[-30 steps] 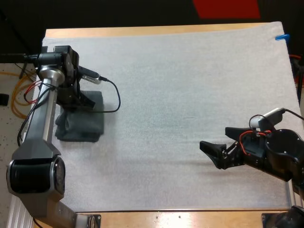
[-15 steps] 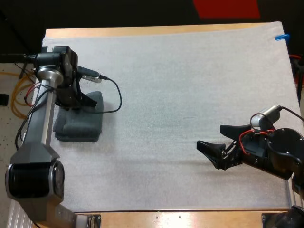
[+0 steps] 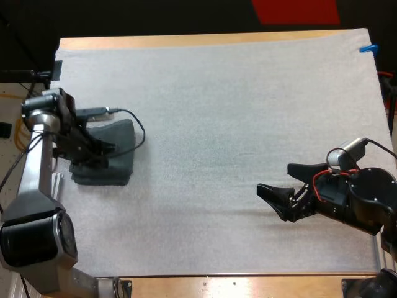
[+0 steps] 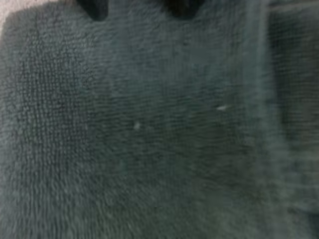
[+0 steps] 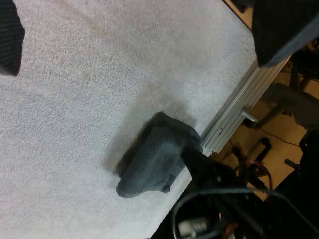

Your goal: Pick towel from pile fold and stack

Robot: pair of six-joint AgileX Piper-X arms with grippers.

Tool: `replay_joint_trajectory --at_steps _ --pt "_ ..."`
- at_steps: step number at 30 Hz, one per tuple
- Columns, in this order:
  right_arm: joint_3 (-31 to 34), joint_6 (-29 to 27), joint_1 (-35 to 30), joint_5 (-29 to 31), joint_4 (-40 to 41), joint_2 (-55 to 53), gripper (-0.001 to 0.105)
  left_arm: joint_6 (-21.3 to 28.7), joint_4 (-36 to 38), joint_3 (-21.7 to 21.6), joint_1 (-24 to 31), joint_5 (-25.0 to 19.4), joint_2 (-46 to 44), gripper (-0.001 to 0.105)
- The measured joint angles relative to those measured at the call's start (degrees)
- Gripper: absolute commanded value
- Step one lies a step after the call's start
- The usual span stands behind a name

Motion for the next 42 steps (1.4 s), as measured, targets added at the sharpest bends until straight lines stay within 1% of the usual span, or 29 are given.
replay_joint_trajectory --at_steps 3,6,8,10,14,19,22,25,27,32,35,38,42 --pt "0.0 0.0 0.0 0.0 0.0 0.0 0.090 -0.3 -3.5 3.7 -1.1 -0.1 0.0 0.031" --pt "0.0 0.0 0.0 0.0 0.0 0.0 0.090 -0.8 -6.8 7.4 -2.4 -2.2 0.1 0.031" --pt "0.0 0.0 0.0 0.0 0.0 0.0 0.090 -0.8 -8.1 8.6 -2.8 -3.9 0.2 0.031" --pt "0.0 0.0 0.0 0.0 0.0 0.0 0.090 -0.8 -8.4 8.6 -2.8 -4.5 0.2 0.031" --pt "0.0 0.0 0.0 0.0 0.0 0.0 0.090 -0.9 -8.5 6.3 -2.8 -5.0 0.2 0.031" --pt "0.0 0.0 0.0 0.0 0.0 0.0 0.090 -1.0 -9.3 0.7 -2.8 -5.1 -1.4 0.031" --pt "0.0 0.0 0.0 0.0 0.0 0.0 0.090 -2.8 -11.2 -2.1 -2.8 -2.1 -1.7 0.031" --pt "0.0 0.0 0.0 0.0 0.0 0.0 0.090 -4.3 -14.7 -2.4 -3.1 -1.1 -1.8 0.031" --pt "0.0 0.0 0.0 0.0 -0.1 0.0 0.090 -4.5 -15.7 -2.5 -3.5 -1.1 -1.1 0.031" --pt "0.0 0.0 0.0 0.0 -1.9 0.0 0.090 -4.9 -17.3 -2.6 -5.8 -1.2 4.1 0.031" --pt "0.0 0.0 0.0 0.0 -2.5 0.0 0.090 -4.9 -17.4 -2.6 -7.5 -3.4 7.8 0.031" --pt "0.0 0.0 0.0 0.0 -2.6 0.0 0.090 -4.8 -17.4 -2.6 -8.8 -6.5 8.9 0.031" --pt "0.0 0.0 0.0 0.0 -2.6 0.0 0.090 -4.2 -16.3 -4.1 -9.4 -7.3 8.2 0.031"
